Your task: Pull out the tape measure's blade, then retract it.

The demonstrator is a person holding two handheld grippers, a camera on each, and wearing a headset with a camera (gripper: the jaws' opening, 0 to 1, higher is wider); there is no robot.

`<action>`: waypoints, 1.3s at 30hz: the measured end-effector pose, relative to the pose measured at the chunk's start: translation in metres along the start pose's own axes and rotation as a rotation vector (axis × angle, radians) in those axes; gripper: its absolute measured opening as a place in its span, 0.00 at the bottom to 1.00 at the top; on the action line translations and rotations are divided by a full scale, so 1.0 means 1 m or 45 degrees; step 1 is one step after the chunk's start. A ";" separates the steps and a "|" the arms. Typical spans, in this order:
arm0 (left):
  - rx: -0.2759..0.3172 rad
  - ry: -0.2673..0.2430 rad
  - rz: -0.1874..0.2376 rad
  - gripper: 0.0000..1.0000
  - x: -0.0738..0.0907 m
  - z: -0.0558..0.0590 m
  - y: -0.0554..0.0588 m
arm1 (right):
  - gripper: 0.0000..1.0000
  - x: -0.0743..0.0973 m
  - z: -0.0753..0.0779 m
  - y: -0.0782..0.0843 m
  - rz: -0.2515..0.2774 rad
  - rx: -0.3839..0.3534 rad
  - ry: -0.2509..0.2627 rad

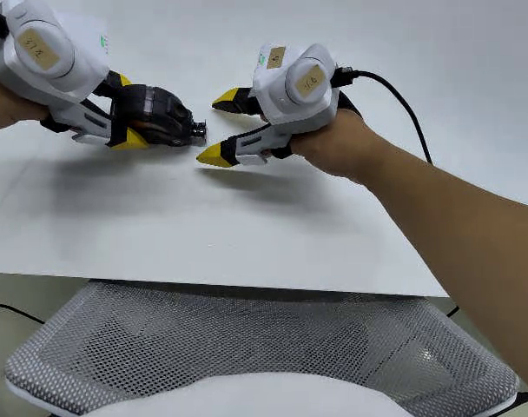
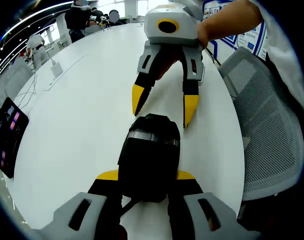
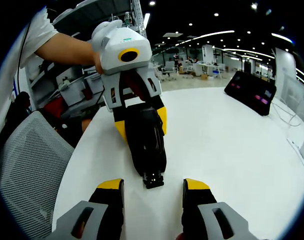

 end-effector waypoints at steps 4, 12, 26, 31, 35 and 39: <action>0.001 0.000 0.001 0.30 0.000 0.000 0.000 | 0.40 -0.003 0.000 -0.001 0.003 0.015 0.000; 0.004 0.003 0.002 0.30 -0.002 -0.005 0.004 | 0.35 -0.010 -0.001 -0.004 0.011 0.032 -0.014; 0.002 0.005 0.002 0.30 -0.003 -0.008 0.007 | 0.23 -0.016 0.001 -0.003 0.023 0.086 -0.017; 0.001 0.009 0.004 0.30 -0.003 -0.009 0.007 | 0.17 -0.015 -0.003 -0.001 0.026 0.103 -0.049; 0.001 0.013 0.004 0.30 -0.004 -0.010 0.007 | 0.16 -0.014 -0.002 -0.001 0.037 0.108 -0.043; 0.004 0.014 0.003 0.30 -0.005 -0.010 0.008 | 0.16 -0.013 -0.001 -0.001 0.046 0.110 -0.058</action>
Point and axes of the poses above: the centre of the closed fingertips' face, and the gripper's own axes: x roughly backward along the fingers, z roughly to its right, y roughly out of its underside, the point moved 4 cm from there along x, roughly backward along the fingers, and after that the axes turned 3 degrees about y, right-handed, at the moved point
